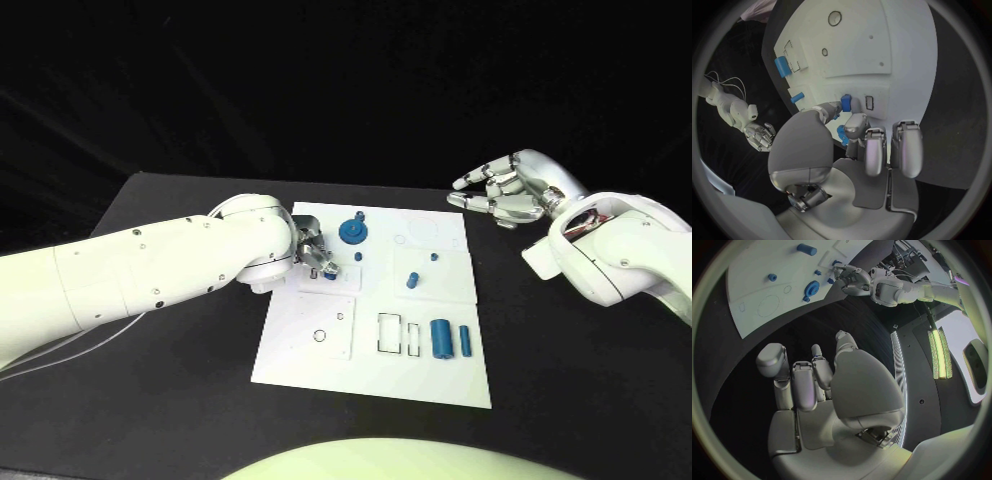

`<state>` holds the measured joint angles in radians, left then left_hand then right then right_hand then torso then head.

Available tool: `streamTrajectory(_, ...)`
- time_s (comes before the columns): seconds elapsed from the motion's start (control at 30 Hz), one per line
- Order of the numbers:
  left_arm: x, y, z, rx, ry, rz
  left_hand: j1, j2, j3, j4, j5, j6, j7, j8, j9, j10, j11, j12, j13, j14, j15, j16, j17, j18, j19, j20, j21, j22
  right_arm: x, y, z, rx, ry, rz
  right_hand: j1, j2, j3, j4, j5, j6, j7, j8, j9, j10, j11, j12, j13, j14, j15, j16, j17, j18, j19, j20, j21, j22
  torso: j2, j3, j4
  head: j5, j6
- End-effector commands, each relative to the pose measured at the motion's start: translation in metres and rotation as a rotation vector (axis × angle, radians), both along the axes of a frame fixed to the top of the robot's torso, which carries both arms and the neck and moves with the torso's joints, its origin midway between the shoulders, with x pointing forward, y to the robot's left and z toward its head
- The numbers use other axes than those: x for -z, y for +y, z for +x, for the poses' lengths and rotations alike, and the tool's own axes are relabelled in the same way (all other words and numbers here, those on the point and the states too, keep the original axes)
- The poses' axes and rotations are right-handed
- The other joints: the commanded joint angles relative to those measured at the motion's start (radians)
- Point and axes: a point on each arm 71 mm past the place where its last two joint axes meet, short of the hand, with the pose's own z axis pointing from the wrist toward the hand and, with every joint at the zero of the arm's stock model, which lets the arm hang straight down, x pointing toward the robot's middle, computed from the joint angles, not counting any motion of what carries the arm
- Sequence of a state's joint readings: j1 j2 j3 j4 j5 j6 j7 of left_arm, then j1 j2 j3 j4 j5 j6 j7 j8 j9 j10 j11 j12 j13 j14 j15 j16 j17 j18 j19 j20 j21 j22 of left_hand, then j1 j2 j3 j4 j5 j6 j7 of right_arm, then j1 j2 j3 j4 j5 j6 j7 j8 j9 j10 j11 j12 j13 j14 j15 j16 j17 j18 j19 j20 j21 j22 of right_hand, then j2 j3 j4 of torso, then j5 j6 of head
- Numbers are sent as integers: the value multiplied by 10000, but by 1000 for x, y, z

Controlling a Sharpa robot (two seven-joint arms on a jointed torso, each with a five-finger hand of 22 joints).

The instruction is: Assemble the parts on the task board

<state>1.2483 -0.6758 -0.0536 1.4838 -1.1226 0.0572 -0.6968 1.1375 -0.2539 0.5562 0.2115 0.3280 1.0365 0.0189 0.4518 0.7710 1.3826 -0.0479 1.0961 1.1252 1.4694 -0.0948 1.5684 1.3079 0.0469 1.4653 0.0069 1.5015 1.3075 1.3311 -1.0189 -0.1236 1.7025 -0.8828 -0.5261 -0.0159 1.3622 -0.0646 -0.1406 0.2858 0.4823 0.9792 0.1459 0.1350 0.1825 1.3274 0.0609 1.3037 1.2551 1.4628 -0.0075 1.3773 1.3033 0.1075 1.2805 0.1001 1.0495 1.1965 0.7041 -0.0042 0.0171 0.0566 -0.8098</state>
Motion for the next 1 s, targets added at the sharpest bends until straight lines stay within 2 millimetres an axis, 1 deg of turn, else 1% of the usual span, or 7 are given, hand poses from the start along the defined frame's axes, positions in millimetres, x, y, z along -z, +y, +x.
streamTrajectory(0.03, 2, 2, -1, -155, 262, 305, -98, 45, -137, 26, -33, 62, 1, -36, -9, -41, -6, 53, 16, 1014, -70, 24, 2629, -150, 381, -68, 30, 1164, 0, 1, -1, -124, -3, -95, -70, 7, -53, 13, -34, -12, -53, 39, 11, -75, -24, -49, -9, 376, -65, -34, -9, 101, -11, -52, -63, -16, 2, 1, 3, -3, -17)
streamTrajectory(0.33, 2, 2, 0, -199, 235, 293, -79, 117, -474, 174, -28, 96, -5, -58, 4, -29, -11, 85, 37, 1014, -76, 24, 2629, -149, 379, -75, 24, 1160, 0, 1, -1, -119, -10, -92, -87, 13, -66, 15, -47, -15, -53, 41, 12, -80, -24, -54, -16, 371, -66, -51, -28, 107, -26, -52, -98, -38, -1, 0, 0, -5, -22)
streamTrajectory(0.5, 2, 2, 0, -249, 197, 271, -63, 205, -871, 366, -23, 117, -1, -89, 19, -23, -9, 118, 60, 1014, -81, 24, 2629, -148, 378, -77, 18, 1158, 0, 1, -1, -117, -15, -90, -101, 18, -79, 17, -57, -18, -53, 43, 13, -84, -25, -58, -22, 369, -65, -58, -35, 109, -29, -53, -109, -44, 1, -1, 1, -20, -2)
streamTrajectory(0.73, 2, 2, 1, -276, 189, 274, -39, 293, -1140, 517, -16, 139, -6, -108, 30, -7, -11, 163, 97, 1014, -76, 24, 2629, -145, 374, -80, 10, 1147, 0, 1, -1, -120, -20, -85, -139, 37, -107, 22, -78, -25, -54, 48, 16, -81, -24, -55, -21, 370, -66, -63, -33, 110, -29, -54, -127, -51, 9, 2, 2, -38, -7)
streamTrajectory(0.77, 2, 2, 1, -275, 190, 276, -39, 293, -1140, 517, -16, 139, -6, -108, 30, -7, -11, 163, 97, 1014, -76, 24, 2629, -145, 374, -80, 10, 1147, 0, 1, -1, -121, -20, -84, -139, 37, -107, 22, -78, -25, -54, 48, 16, -81, -24, -55, -21, 370, -66, -63, -33, 110, -29, -54, -127, -51, 9, -3, 2, -43, -7)
streamTrajectory(0.93, 3, 2, 1, -265, 202, 285, -39, 368, -1455, 694, -13, 164, -7, -125, 44, 7, -11, 195, 116, 1014, -79, 24, 2629, -144, 375, -81, 6, 1147, 0, 1, -1, -130, -23, -79, -191, 56, -155, 21, -140, -36, -54, 57, 20, -82, -24, -55, -27, 369, -66, -81, -45, 111, -26, -54, -153, -61, 6, 2, -2, -36, -18)
streamTrajectory(1.0, 3, 2, 1, -258, 207, 288, -44, 398, -1589, 740, -13, 175, -6, -132, 51, 13, -11, 210, 126, 1014, -78, 24, 2629, -146, 379, -82, 9, 1156, 0, 1, -2, -133, -26, -77, -212, 63, -179, 19, -177, -40, -54, 62, 23, -83, -24, -55, -30, 371, -67, -84, -43, 111, -23, -55, -161, -62, 7, -2, 1, -42, -24)
